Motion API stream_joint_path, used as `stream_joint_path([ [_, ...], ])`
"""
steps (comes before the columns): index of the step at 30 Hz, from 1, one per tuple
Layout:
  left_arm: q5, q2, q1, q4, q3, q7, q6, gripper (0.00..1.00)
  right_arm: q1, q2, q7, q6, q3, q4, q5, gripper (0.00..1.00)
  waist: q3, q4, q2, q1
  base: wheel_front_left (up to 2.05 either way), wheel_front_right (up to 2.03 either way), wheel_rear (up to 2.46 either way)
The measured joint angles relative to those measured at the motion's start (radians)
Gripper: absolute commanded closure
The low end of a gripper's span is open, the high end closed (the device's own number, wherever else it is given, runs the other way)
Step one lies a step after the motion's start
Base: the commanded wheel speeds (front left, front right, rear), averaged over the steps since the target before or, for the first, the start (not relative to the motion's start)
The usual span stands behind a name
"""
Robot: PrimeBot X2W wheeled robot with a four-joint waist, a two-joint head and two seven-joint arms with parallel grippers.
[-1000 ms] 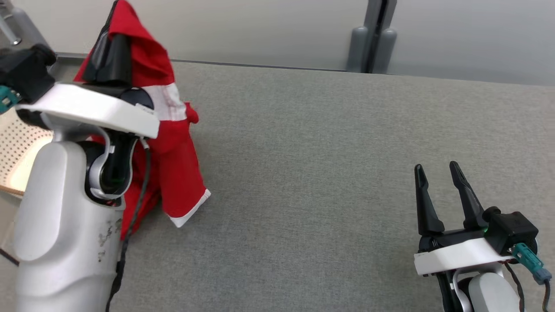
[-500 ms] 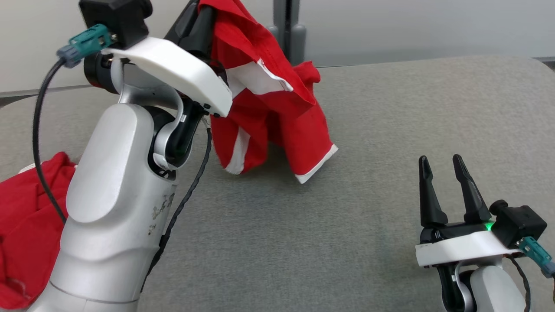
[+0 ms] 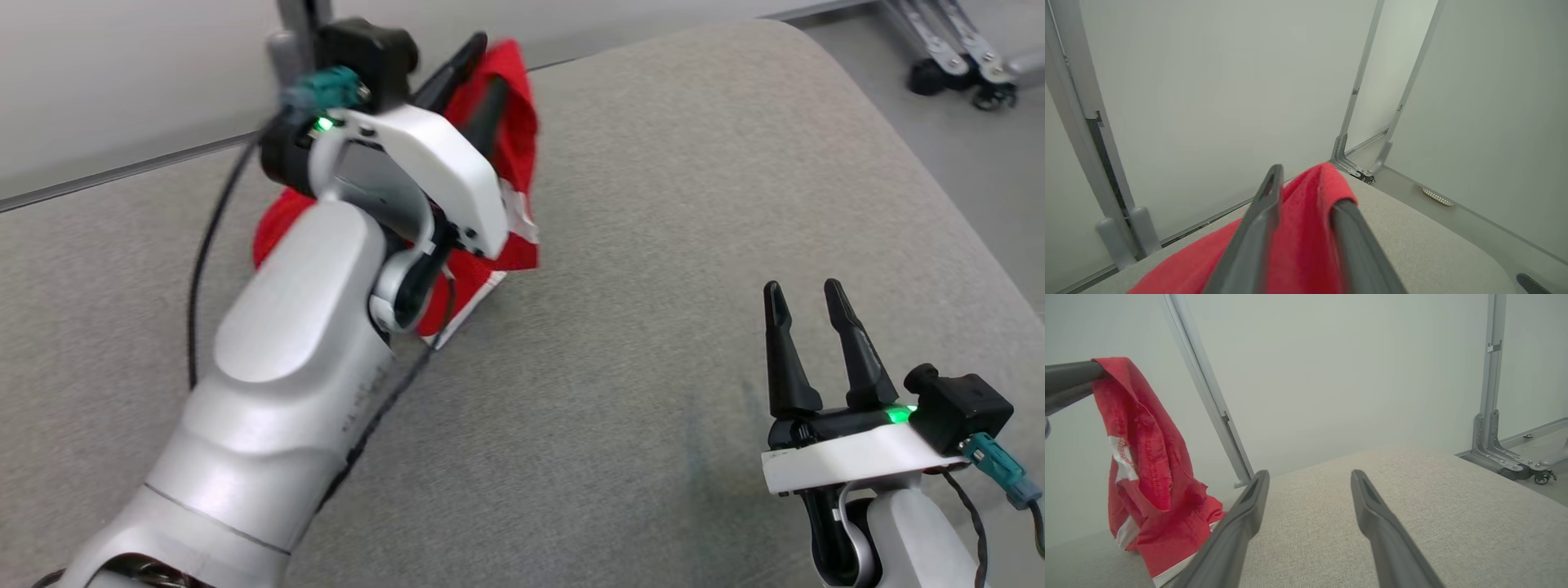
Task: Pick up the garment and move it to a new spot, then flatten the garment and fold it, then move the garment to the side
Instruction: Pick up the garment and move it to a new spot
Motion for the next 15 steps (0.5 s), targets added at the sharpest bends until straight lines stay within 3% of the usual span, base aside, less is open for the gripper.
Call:
stream_joint_path([
  [6,-0.133,-0.004,0.008,0.018,-0.214,-0.031,0.044,0.0,0.001,0.001,0.0,0.0,-0.02,0.002,0.003,0.0,0.02,-0.04,0.0,0.0,0.0,0.0,0.0],
  [10,-0.186,-0.004,0.042,0.058,-0.335,0.046,0.044,0.0,0.0,0.001,0.0,0.0,-0.033,0.007,-0.014,0.0,0.02,-0.005,0.0,0.0,0.0,0.0,0.0],
  [15,-0.2,-0.002,0.046,0.112,-0.387,0.071,0.027,0.0,0.0,0.002,0.0,0.0,-0.039,0.007,-0.042,0.0,0.013,0.075,0.0,0.0,0.0,0.0,0.0],
])
